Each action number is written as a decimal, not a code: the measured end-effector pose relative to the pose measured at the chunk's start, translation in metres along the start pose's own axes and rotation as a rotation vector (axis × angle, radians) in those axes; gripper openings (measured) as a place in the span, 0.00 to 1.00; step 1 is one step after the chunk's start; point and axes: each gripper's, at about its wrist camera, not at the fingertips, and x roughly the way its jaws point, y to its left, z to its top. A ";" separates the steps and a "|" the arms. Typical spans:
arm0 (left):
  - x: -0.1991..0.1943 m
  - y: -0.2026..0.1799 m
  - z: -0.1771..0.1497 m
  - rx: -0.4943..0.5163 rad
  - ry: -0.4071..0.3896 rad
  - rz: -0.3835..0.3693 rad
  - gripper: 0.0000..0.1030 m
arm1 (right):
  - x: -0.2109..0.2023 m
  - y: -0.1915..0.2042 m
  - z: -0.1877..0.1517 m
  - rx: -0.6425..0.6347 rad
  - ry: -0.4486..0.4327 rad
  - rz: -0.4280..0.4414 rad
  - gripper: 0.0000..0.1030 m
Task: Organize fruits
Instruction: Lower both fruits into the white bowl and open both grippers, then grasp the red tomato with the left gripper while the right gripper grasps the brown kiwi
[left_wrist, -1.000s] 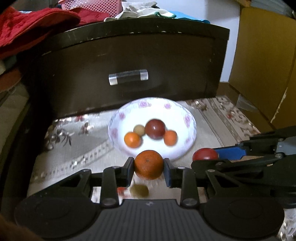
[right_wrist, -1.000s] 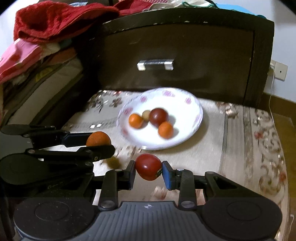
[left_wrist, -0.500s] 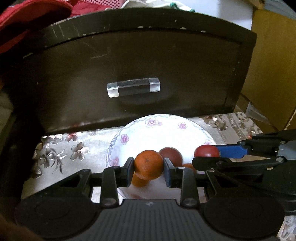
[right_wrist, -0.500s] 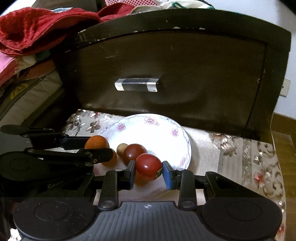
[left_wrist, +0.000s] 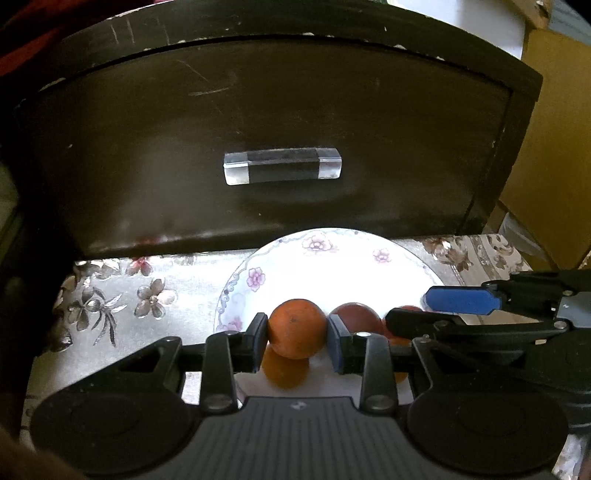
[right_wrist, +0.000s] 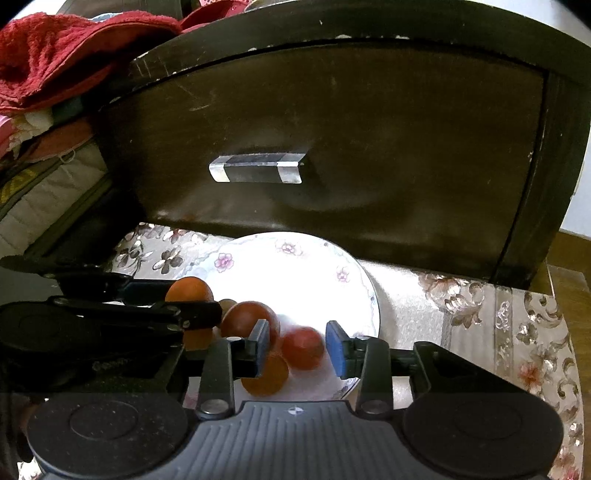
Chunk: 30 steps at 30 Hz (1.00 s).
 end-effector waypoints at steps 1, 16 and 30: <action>-0.001 0.000 0.000 -0.001 -0.002 0.001 0.38 | 0.000 0.000 0.000 -0.002 -0.005 -0.005 0.35; -0.027 0.000 0.010 -0.001 -0.064 -0.015 0.46 | -0.017 -0.008 0.005 0.034 -0.057 -0.021 0.40; -0.082 0.014 -0.019 0.012 -0.049 0.041 0.47 | -0.051 0.022 -0.014 0.008 -0.046 0.053 0.42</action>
